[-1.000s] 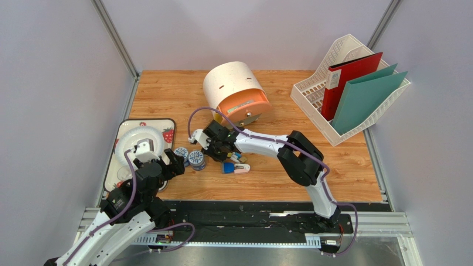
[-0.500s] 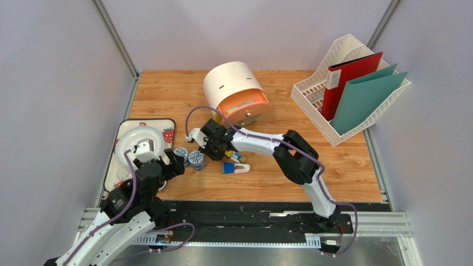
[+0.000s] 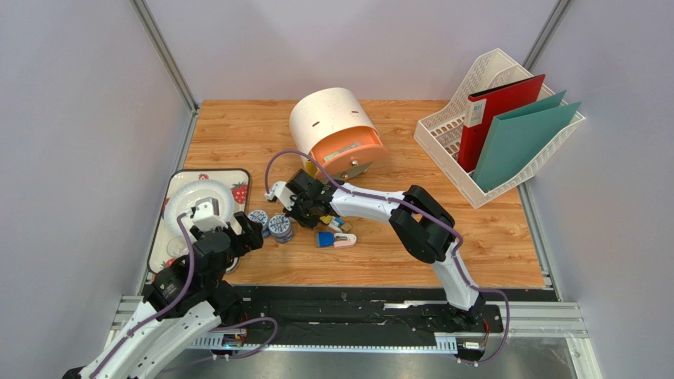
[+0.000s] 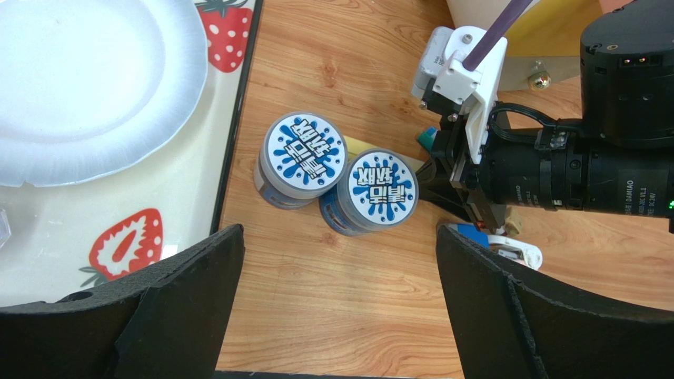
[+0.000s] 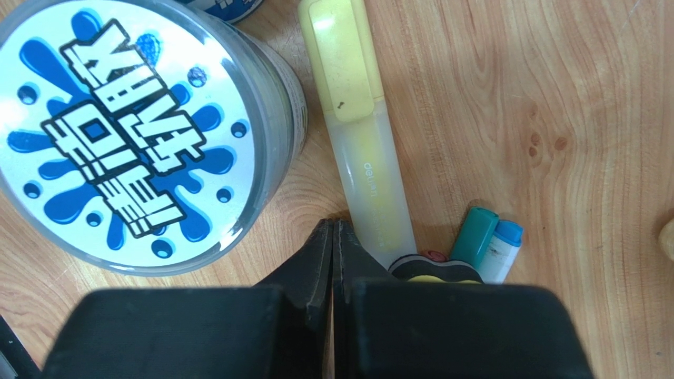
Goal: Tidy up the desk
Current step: Pick up the stationery from the center of the board.
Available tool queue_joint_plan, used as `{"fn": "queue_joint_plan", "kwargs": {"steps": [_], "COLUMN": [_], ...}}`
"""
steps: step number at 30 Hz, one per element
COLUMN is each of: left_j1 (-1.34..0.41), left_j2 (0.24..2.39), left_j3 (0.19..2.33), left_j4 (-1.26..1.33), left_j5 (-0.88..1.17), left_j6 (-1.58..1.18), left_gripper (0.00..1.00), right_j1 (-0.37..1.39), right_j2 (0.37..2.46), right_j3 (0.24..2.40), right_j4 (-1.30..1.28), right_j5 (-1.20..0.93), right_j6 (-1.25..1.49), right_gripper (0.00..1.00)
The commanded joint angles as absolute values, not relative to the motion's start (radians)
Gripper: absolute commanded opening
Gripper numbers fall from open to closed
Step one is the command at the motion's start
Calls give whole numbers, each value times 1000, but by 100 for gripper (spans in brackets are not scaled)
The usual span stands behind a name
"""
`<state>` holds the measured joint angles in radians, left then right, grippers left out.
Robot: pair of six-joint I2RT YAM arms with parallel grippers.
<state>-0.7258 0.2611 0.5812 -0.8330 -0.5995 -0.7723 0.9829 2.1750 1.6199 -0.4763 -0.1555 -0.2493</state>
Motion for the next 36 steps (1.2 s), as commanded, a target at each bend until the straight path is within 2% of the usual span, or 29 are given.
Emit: {"fn": "queue_joint_plan", "kwargs": {"steps": [1,11,14,15,22,36], "left_j1": [-723,-723,-723,-723,-723,-723], "left_j2": [265,261,258,262,255,256], "left_j3": [600,603,603,603,604,598], "left_j4": [-819,-825,-819,-821,-825,-819], "left_j5": [-598,-598,-594,-594,-595,-601], "left_j6": [-775,-773,-772,-770,-772,-762], "left_gripper": [99,99,99,99,99,99], "right_j1": [980,979,976,976,971,966], "right_j2": [2154,2008,2011,2014,2066,2187], "right_j3": [1589,1528,1554,1565,1640,1720], "right_j4": [-465,-428,-436,-442,-465,-512], "right_j5": [-112,-89,-94,-97,-123,-158], "right_j6": [-219,-207,-212,-216,-244,-287], "right_gripper": [0,0,11,19,46,55]}}
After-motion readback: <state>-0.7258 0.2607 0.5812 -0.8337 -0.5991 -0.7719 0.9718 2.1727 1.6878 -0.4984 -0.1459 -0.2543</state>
